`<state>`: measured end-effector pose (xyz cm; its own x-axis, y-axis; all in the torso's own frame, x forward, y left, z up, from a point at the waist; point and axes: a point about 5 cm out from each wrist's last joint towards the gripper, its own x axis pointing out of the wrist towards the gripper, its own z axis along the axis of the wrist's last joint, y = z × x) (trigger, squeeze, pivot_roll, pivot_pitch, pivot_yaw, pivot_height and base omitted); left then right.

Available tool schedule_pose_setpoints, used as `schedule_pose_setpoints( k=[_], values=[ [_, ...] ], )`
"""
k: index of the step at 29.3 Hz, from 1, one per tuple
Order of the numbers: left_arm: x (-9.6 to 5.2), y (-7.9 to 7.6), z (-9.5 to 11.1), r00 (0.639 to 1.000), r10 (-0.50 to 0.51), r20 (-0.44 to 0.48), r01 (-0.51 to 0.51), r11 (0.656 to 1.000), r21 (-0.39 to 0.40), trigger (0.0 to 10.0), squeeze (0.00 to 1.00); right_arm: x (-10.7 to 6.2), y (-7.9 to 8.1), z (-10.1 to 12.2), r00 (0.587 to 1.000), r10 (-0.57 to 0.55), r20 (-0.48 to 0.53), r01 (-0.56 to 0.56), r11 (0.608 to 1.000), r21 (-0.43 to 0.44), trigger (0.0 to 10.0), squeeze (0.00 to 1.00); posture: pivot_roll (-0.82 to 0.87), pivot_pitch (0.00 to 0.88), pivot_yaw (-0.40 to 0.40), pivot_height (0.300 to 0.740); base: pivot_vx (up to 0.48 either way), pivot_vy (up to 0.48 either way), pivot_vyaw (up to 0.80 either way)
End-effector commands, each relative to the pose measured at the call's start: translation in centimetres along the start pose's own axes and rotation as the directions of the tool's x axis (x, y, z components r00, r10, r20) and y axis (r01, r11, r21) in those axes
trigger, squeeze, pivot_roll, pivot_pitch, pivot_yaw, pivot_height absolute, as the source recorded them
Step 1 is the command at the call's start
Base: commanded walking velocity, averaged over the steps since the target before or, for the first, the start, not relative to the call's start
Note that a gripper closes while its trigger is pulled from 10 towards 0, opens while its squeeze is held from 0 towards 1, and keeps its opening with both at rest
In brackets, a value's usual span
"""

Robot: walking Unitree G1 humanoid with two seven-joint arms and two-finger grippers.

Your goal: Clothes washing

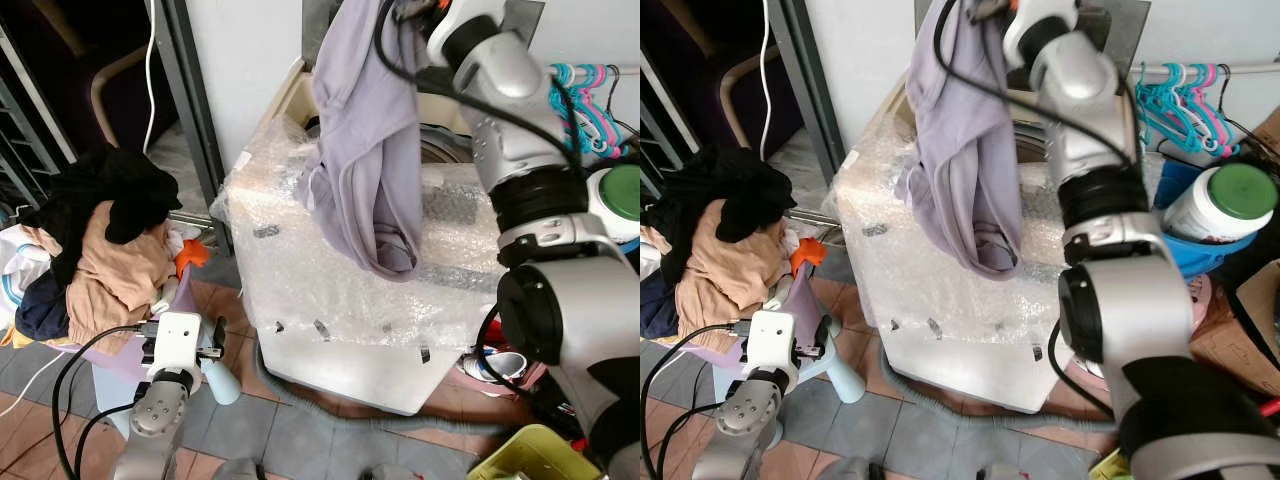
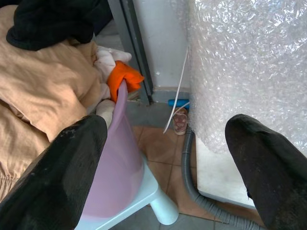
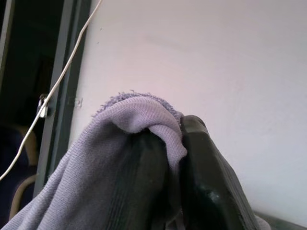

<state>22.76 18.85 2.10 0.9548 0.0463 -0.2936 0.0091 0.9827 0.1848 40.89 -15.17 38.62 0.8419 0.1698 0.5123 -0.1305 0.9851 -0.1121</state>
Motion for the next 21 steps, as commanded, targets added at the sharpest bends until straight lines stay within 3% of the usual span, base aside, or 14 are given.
schedule_pose_setpoints(
  k=[1,3,7,9,11,12,13,14,15,17,18,21],
  values=[
    [0.1,0.3,0.0,1.0,0.016,0.005,-0.016,1.0,0.017,10.0,0.0,0.0,-1.9,0.1,0.993,-0.118,-0.016,0.119,0.992,0.041,10.0,0.0,0.0,0.0,-0.004,0.74,0.0,0.0,0.0],
    [0.2,0.3,0.2,0.999,0.029,0.021,-0.03,0.999,0.034,10.0,0.0,-0.1,-4.0,0.8,0.975,-0.221,-0.004,0.221,0.975,-0.005,10.0,0.0,0.0,0.0,-0.01,0.74,0.0,0.0,0.0],
    [0.2,0.3,0.6,0.998,0.039,0.044,-0.042,0.997,0.06,10.0,0.0,-0.6,-5.2,0.3,0.96,-0.278,-0.02,0.277,0.959,-0.053,10.0,0.0,0.0,0.0,-0.011,0.74,0.0,0.0,0.0],
    [0.3,0.2,1.0,0.997,0.049,0.066,-0.054,0.996,0.075,10.0,0.0,-1.1,-5.1,-1.3,0.963,-0.26,-0.068,0.255,0.964,-0.069,10.0,0.0,0.0,0.0,-0.013,0.74,0.0,0.0,0.0],
    [0.4,-0.2,1.7,0.995,0.034,0.096,-0.042,0.996,0.084,10.0,0.0,-2.3,-4.1,-4.8,0.965,-0.193,-0.175,0.175,0.978,-0.113,10.0,0.0,0.0,0.0,-0.009,0.74,0.0,0.0,0.0],
    [0.6,-0.6,2.2,0.994,0.019,0.111,-0.028,0.996,0.088,10.0,0.0,-3.7,-3.1,-7.8,0.954,-0.12,-0.276,0.088,0.988,-0.124,10.0,0.0,0.0,0.0,-0.006,0.74,0.0,0.0,0.0],
    [0.6,-0.6,2.2,0.994,0.019,0.111,-0.028,0.996,0.088,10.0,0.0,-3.7,-3.1,-7.8,0.954,-0.12,-0.276,0.088,0.988,-0.124,10.0,0.0,0.0,0.0,-0.006,0.74,0.0,0.0,0.0],
    [0.7,-0.9,2.5,0.993,0.008,0.12,-0.018,0.996,0.084,10.0,0.0,-5.0,-2.2,-9.9,0.944,-0.04,-0.329,0.014,0.997,-0.082,10.0,0.0,-0.01,0.0,0.005,0.74,0.0,0.0,0.0],
    [0.8,-1.0,2.7,0.992,0.003,0.124,-0.013,0.997,0.081,10.0,0.0,-5.5,-1.9,-10.6,0.941,-0.012,-0.338,-0.012,0.997,-0.07,10.0,0.51,-0.02,0.0,0.008,0.74,0.0,0.0,0.0],
    [0.9,-1.2,2.8,0.992,-0.008,0.128,-0.003,0.997,0.08,10.0,0.0,-6.6,-1.4,-11.8,0.931,0.057,-0.36,-0.079,0.996,-0.048,10.0,1.0,-0.03,0.0,0.022,0.74,0.0,0.0,0.0],
    [1.0,-1.4,2.9,0.992,-0.021,0.127,0.01,0.996,0.087,10.0,0.0,-7.4,-0.9,-12.5,0.92,0.144,-0.364,-0.162,0.987,-0.018,10.0,1.0,-0.04,0.0,0.031,0.74,0.0,0.0,0.0],
    [1.1,-1.5,3.0,0.991,-0.029,0.129,0.017,0.996,0.09,10.0,0.0,-7.9,-0.9,-12.6,0.914,0.187,-0.36,-0.213,0.976,-0.034,10.0,1.0,-0.05,0.0,0.036,0.74,0.0,0.0,0.0]
  ],
)
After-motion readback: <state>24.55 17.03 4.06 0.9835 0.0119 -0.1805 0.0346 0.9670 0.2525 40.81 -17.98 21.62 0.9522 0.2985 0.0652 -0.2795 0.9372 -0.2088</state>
